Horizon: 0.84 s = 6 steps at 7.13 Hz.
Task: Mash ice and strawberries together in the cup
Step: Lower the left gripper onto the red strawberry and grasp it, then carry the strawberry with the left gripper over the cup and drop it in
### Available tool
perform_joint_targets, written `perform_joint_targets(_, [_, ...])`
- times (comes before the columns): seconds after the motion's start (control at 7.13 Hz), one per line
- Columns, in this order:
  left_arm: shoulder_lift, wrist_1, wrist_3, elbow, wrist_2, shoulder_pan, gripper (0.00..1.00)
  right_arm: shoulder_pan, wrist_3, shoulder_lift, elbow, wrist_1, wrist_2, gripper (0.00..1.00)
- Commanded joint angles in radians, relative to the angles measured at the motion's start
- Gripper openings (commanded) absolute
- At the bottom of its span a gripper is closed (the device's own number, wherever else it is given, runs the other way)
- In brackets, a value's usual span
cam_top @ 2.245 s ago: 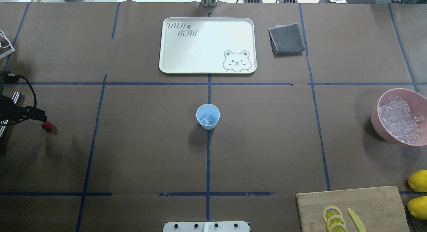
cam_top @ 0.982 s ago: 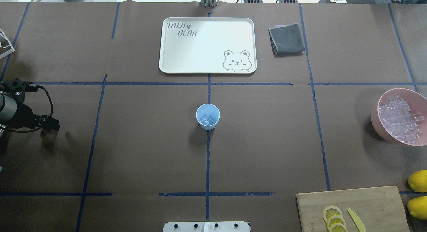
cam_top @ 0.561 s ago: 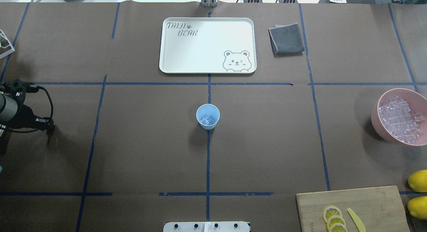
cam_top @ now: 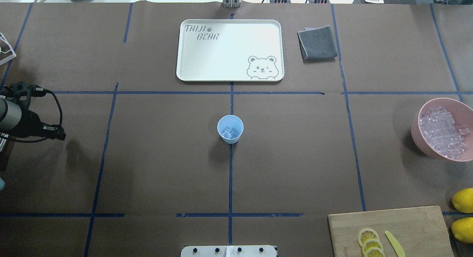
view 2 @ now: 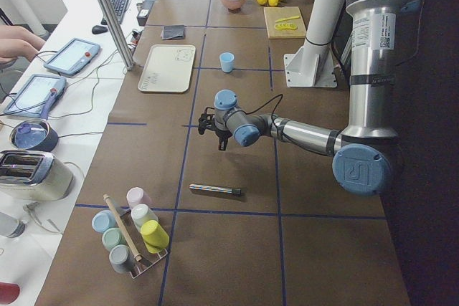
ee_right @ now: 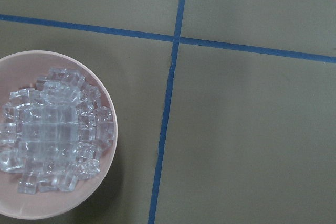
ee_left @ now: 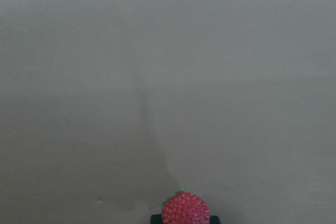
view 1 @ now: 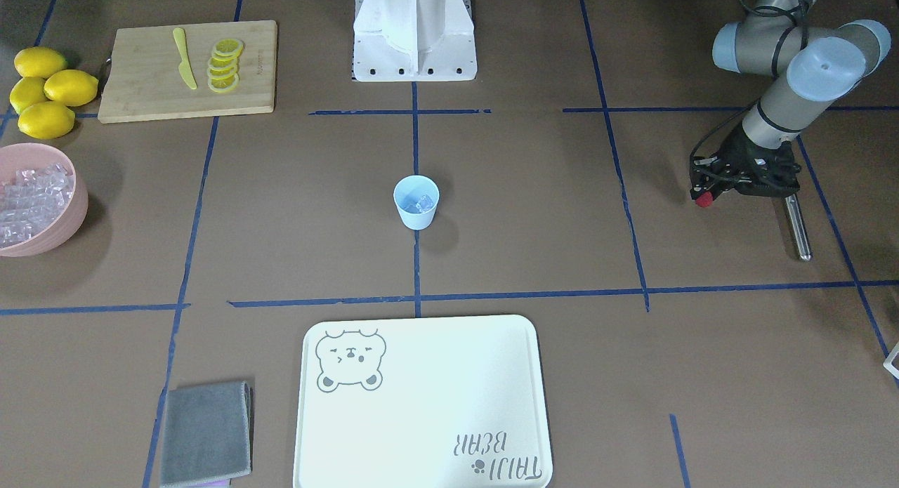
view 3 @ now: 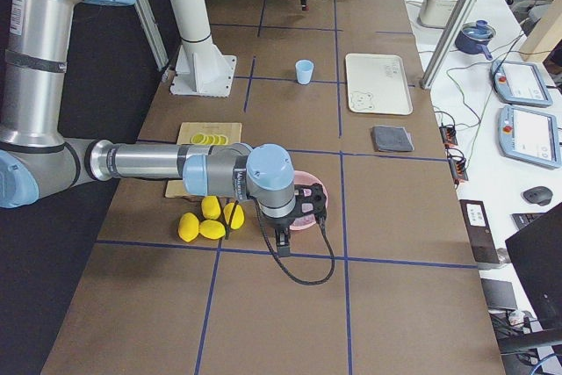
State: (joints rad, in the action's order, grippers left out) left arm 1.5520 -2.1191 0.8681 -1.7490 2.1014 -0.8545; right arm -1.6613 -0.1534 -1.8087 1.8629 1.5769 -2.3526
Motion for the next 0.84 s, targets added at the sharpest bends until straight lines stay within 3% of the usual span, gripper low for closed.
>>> perform_joint_targets(0.0, [0.153, 0.168, 0.005, -0.046, -0.03, -0.001, 0.03, 0.0, 0.0, -0.001, 0.001, 0.0, 0.001, 0.99])
perform_joint_targets(0.42, [0.508, 0.561, 0.13, -0.081, -0.032, 0.047, 0.03, 0.0, 0.005, 0.0, -0.002, 0.0, 0.001, 0.99])
perform_joint_targets(0.7, [0.662, 0.616, 0.33, -0.058, -0.082, 0.153, 0.03, 0.0, 0.006, 0.0, -0.002, 0.0, -0.001, 0.99])
